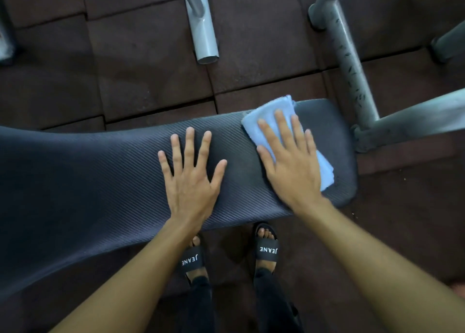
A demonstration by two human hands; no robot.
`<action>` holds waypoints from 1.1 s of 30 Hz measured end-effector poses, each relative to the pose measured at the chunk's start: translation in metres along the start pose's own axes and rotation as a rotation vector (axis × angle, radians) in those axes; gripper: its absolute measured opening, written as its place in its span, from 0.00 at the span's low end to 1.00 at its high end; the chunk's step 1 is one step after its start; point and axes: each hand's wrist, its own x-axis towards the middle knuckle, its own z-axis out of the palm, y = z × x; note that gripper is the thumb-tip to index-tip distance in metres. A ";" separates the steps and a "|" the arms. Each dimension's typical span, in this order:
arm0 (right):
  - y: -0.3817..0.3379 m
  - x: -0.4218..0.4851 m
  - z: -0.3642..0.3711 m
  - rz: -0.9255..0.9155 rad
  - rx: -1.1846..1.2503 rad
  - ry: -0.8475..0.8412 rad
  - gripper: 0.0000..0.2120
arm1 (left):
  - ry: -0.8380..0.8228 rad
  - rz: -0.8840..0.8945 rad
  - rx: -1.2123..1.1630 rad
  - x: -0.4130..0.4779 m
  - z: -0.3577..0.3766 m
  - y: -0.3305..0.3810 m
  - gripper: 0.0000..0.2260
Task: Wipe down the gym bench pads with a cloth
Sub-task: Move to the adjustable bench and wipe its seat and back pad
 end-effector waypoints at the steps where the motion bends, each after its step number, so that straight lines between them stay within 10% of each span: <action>1: 0.014 0.013 -0.003 0.010 0.006 0.011 0.24 | -0.001 -0.010 -0.015 0.000 -0.001 0.000 0.29; 10: 0.072 -0.044 -0.018 0.450 0.104 0.087 0.25 | 0.004 0.083 -0.006 0.019 0.007 0.063 0.29; 20: 0.035 -0.019 -0.009 0.063 0.022 0.013 0.26 | 0.046 0.071 0.048 0.019 0.013 0.064 0.28; 33: 0.055 0.027 -0.018 0.244 -0.049 0.118 0.24 | 0.001 0.050 0.017 0.019 0.007 0.063 0.29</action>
